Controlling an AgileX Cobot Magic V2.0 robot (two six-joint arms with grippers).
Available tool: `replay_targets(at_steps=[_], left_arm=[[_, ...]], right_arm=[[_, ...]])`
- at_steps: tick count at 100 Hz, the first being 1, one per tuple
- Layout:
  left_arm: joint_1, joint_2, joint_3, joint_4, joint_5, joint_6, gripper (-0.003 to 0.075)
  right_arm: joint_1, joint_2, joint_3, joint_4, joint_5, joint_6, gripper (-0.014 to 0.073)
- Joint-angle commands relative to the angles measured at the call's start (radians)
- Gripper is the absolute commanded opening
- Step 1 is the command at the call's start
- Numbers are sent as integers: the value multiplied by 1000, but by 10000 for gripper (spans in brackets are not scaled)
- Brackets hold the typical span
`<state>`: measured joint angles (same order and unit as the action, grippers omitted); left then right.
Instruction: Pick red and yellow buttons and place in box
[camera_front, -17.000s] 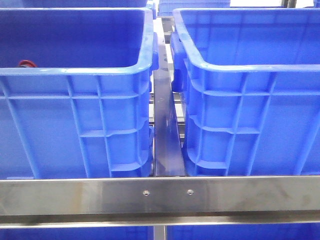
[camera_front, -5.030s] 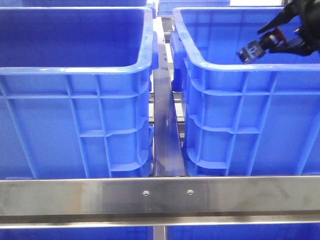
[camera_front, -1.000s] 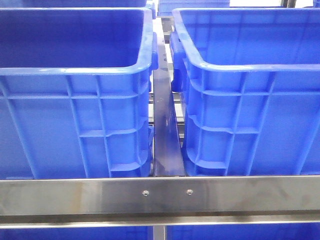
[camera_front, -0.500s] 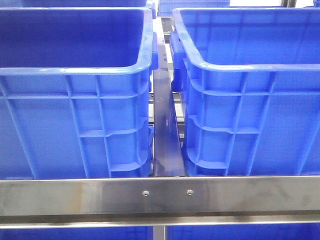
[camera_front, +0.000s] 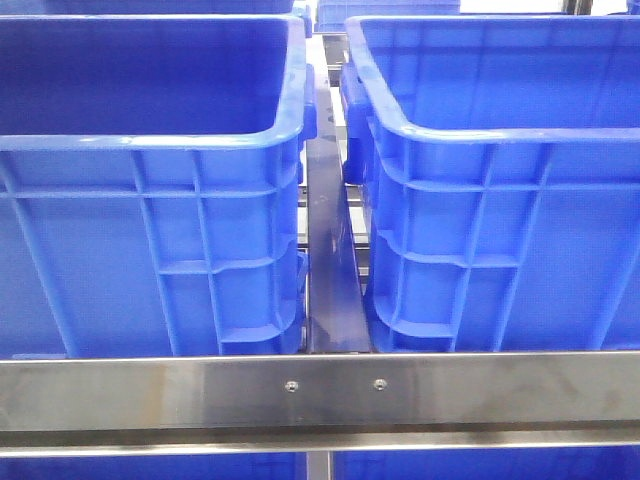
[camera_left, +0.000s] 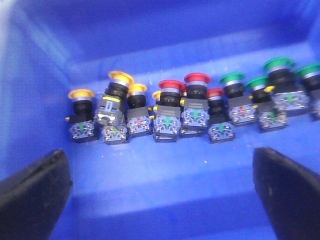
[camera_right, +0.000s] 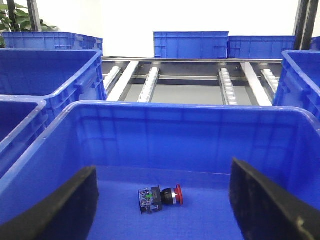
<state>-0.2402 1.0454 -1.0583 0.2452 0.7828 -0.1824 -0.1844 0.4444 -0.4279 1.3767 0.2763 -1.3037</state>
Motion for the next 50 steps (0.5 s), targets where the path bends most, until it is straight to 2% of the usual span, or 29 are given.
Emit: replay_targets(at_steps=[1,12,21,41,50], left_arm=[[9,73,-90,23,-30,-14,671],[59,174,-153,18,-11,-3,671],[104,244,-204,-6,11,62,671],[220,387,-307,-160,62,310,671],[259,438,-342,-175,79,360,671]], right_arm=[[-1,2,-26,19,-19,-11,563],[-1,2,-26,19,-19,-11,563],[-1,2,-26,19,-19,-11,563],[-1,2,-26,19,-20,-11,563],[-1,2,-26,19,-19,-11,563]])
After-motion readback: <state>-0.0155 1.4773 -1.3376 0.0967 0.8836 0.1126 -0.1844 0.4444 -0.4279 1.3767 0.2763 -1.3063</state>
